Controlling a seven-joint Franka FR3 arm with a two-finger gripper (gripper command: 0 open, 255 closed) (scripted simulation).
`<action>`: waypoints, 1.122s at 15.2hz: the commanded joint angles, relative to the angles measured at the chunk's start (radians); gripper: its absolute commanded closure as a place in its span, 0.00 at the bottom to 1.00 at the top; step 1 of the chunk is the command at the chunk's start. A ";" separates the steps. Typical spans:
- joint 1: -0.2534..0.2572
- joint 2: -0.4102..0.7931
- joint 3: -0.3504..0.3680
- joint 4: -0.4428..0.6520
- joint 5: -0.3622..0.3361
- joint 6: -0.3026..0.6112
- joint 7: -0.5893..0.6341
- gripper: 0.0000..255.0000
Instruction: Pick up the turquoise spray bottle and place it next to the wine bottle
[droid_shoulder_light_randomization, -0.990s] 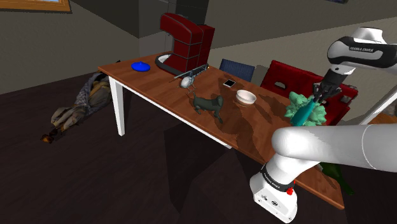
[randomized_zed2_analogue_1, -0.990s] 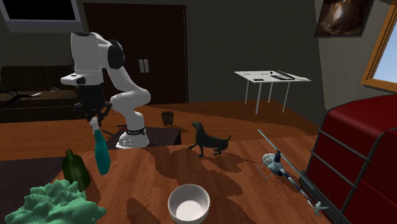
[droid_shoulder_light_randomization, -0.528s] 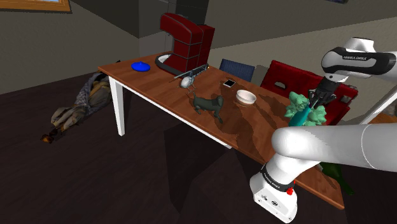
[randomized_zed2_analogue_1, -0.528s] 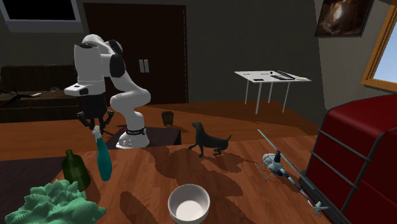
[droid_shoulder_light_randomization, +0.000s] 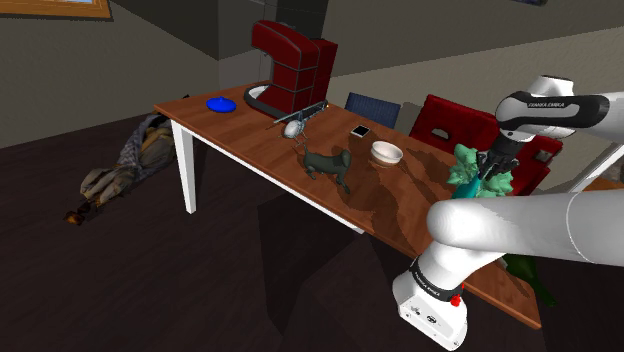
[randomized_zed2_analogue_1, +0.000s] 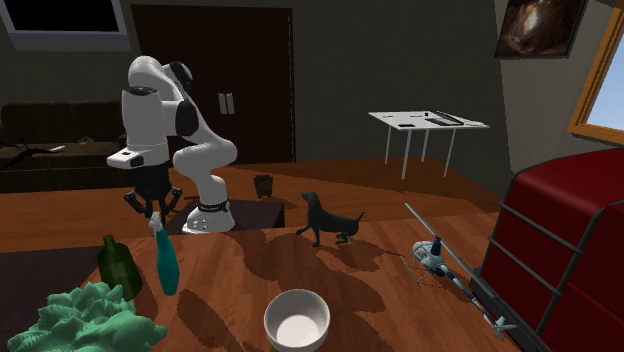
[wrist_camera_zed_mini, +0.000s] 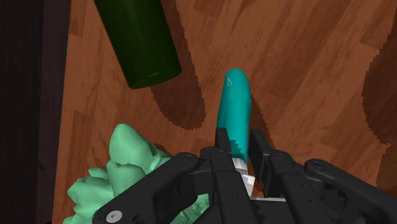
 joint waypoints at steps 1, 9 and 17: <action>-0.002 0.007 -0.012 -0.020 -0.011 0.028 0.003 1.00; -0.003 0.017 -0.025 -0.037 -0.020 0.055 0.007 1.00; -0.003 -0.001 -0.004 -0.017 -0.007 0.016 0.005 0.00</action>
